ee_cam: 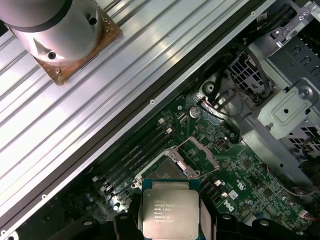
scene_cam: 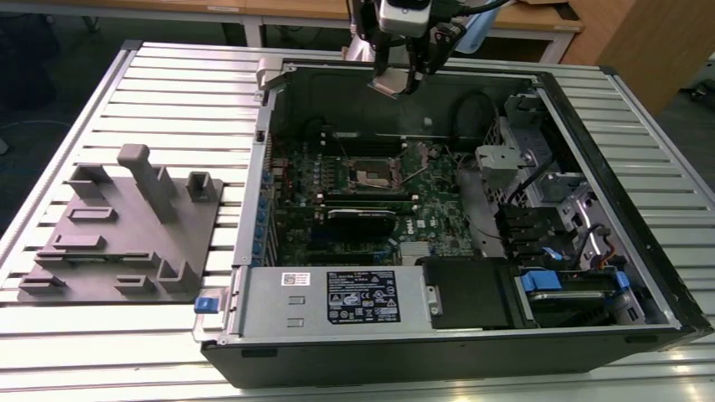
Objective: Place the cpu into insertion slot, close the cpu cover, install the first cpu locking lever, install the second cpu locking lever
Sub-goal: 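Place the cpu into insertion slot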
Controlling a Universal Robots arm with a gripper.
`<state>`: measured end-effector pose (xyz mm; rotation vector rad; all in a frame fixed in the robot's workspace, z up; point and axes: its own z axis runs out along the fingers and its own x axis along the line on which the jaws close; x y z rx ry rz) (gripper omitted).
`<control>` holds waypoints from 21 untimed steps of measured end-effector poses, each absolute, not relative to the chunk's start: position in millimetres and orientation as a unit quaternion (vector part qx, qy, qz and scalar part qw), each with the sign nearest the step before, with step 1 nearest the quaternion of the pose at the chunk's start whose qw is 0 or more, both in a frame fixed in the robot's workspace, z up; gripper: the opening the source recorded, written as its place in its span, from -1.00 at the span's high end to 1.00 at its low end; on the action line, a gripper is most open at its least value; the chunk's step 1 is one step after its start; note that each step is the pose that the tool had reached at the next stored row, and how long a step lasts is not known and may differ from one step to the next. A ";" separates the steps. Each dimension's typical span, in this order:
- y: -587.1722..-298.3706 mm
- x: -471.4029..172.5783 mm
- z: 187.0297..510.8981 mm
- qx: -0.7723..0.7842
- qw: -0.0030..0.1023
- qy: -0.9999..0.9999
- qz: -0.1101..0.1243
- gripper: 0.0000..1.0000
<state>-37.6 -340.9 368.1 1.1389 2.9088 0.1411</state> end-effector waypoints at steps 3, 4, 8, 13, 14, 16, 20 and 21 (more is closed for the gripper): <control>-341.0 -37.6 368.1 0.366 0.007 0.929 0.045 -0.07; -341.0 -37.6 368.1 0.367 0.007 0.929 0.045 -0.07; -340.9 -37.6 368.1 0.369 0.008 0.928 0.045 -0.07; -340.9 -37.6 368.1 0.371 0.008 0.928 0.045 -0.07; -340.9 -37.6 368.1 0.371 0.008 0.927 0.045 -0.07; -340.9 -37.6 368.1 0.371 0.008 0.927 0.045 -0.07; -340.9 -37.6 368.1 0.371 0.008 0.927 0.045 -0.07; -340.9 -37.6 368.1 0.371 0.008 0.927 0.045 -0.07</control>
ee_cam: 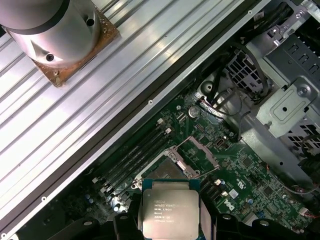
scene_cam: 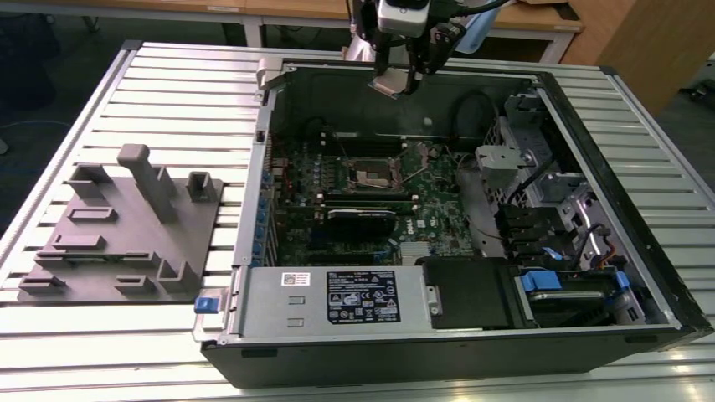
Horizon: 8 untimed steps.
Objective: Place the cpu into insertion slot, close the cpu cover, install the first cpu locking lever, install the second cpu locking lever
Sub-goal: 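Place the cpu into insertion slot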
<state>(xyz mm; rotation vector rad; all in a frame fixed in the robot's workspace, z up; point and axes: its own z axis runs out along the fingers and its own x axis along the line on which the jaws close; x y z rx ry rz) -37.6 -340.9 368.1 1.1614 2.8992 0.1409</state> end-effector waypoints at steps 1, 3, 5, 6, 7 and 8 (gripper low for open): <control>-340.9 -37.6 368.1 0.371 0.008 0.927 0.045 -0.07; -340.9 -37.6 368.1 0.372 0.008 0.927 0.045 -0.07; -340.9 -37.6 368.1 0.372 0.008 0.927 0.045 -0.07; -340.9 -37.6 368.1 0.372 0.008 0.927 0.045 -0.07; -340.9 -37.6 368.1 0.372 0.008 0.927 0.045 -0.07; -340.9 -37.6 368.1 0.372 0.008 0.927 0.045 -0.07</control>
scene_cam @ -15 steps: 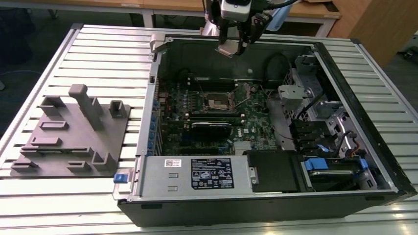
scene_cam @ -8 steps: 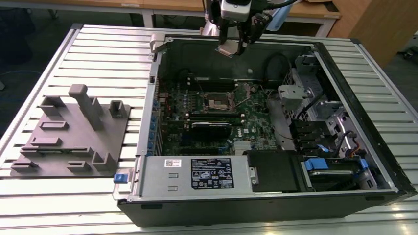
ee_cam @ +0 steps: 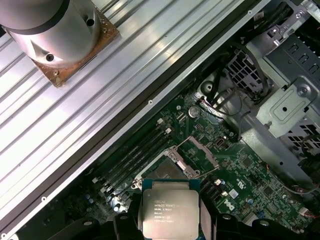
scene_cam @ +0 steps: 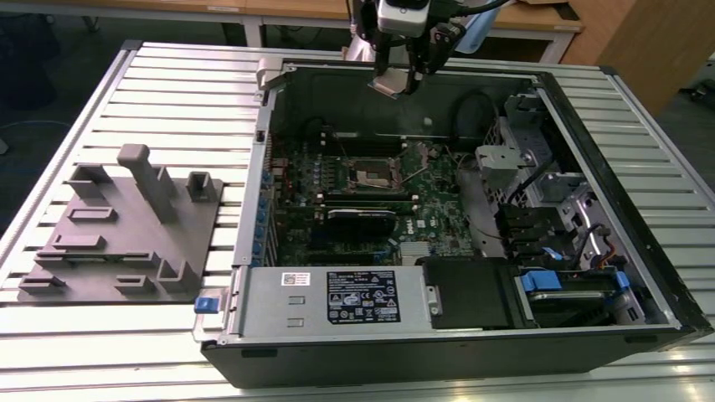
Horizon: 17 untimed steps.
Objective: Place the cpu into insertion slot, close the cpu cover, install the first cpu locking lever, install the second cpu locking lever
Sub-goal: 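Place the cpu into insertion slot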
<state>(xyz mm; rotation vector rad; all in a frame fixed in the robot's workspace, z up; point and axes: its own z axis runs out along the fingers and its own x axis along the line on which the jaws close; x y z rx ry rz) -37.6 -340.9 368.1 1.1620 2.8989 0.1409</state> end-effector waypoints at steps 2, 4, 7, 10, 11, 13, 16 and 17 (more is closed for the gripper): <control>-340.9 -37.6 368.1 0.372 0.008 0.927 0.045 -0.07; -341.0 -37.5 368.1 0.373 0.008 0.927 0.045 -0.07; -341.0 -37.6 368.1 0.376 0.008 0.925 0.045 -0.07; -340.9 -37.6 368.0 0.380 0.008 0.924 0.045 -0.07; -340.9 -37.6 368.0 0.381 0.008 0.924 0.045 -0.07; -340.9 -37.6 367.9 0.384 0.008 0.922 0.045 -0.07; -340.9 -38.0 367.8 0.393 0.009 0.919 0.045 -0.07; -340.9 -38.0 367.7 0.396 0.009 0.917 0.045 -0.07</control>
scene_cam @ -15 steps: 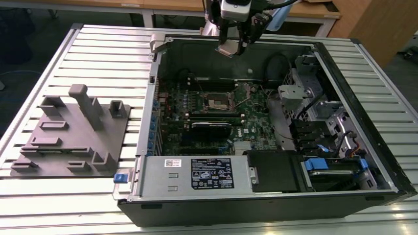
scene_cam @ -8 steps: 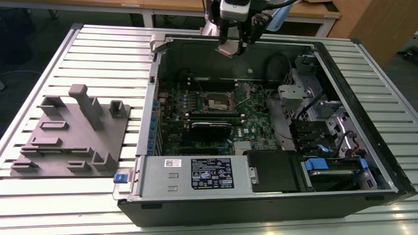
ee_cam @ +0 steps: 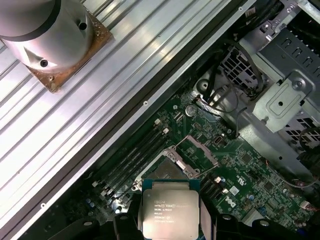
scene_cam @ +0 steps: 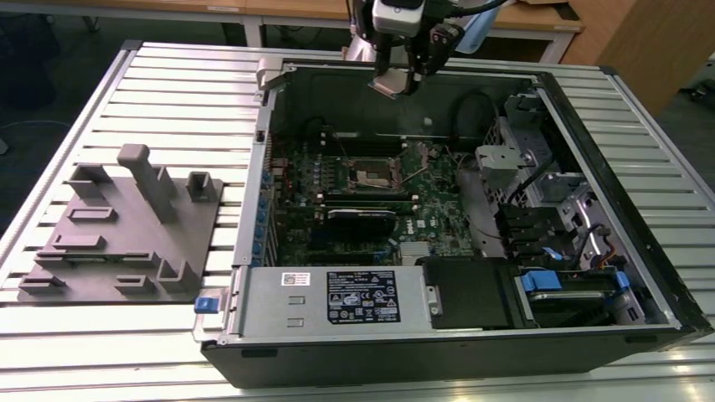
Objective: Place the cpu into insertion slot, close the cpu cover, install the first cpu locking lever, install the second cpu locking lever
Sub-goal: 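Place the cpu into insertion slot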
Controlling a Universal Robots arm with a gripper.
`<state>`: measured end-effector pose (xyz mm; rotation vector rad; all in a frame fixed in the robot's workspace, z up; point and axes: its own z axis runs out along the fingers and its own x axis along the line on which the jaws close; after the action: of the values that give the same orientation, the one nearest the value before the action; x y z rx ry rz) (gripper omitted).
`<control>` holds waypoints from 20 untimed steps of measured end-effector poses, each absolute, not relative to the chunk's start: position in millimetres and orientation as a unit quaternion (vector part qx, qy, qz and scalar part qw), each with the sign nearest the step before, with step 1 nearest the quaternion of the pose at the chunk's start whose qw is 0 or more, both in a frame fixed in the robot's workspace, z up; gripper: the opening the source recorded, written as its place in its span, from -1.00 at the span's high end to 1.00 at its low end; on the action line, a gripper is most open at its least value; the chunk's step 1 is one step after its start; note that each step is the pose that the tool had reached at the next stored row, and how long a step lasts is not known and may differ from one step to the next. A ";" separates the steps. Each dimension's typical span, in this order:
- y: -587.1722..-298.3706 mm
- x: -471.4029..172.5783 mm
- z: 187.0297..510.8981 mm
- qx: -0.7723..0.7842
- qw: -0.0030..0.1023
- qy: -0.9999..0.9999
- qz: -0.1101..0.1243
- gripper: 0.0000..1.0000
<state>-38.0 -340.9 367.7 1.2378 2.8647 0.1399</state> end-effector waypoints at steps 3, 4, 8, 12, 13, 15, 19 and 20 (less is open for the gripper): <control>-340.9 -38.1 367.6 0.407 0.009 0.912 0.045 -0.07; -340.9 -38.1 367.5 0.410 0.010 0.911 0.045 -0.07; -341.0 -38.1 367.3 0.419 0.010 0.907 0.045 -0.07; -340.9 -38.1 367.2 0.427 0.010 0.903 0.044 -0.07; -341.0 -38.1 367.2 0.429 0.010 0.902 0.044 -0.07; -341.0 -38.1 367.1 0.433 0.011 0.900 0.044 -0.07; -340.9 -38.1 367.0 0.439 0.011 0.897 0.044 -0.07; -340.9 -38.1 366.9 0.441 0.011 0.896 0.044 -0.07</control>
<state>-38.1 -340.9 366.9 1.3759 2.7962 0.1382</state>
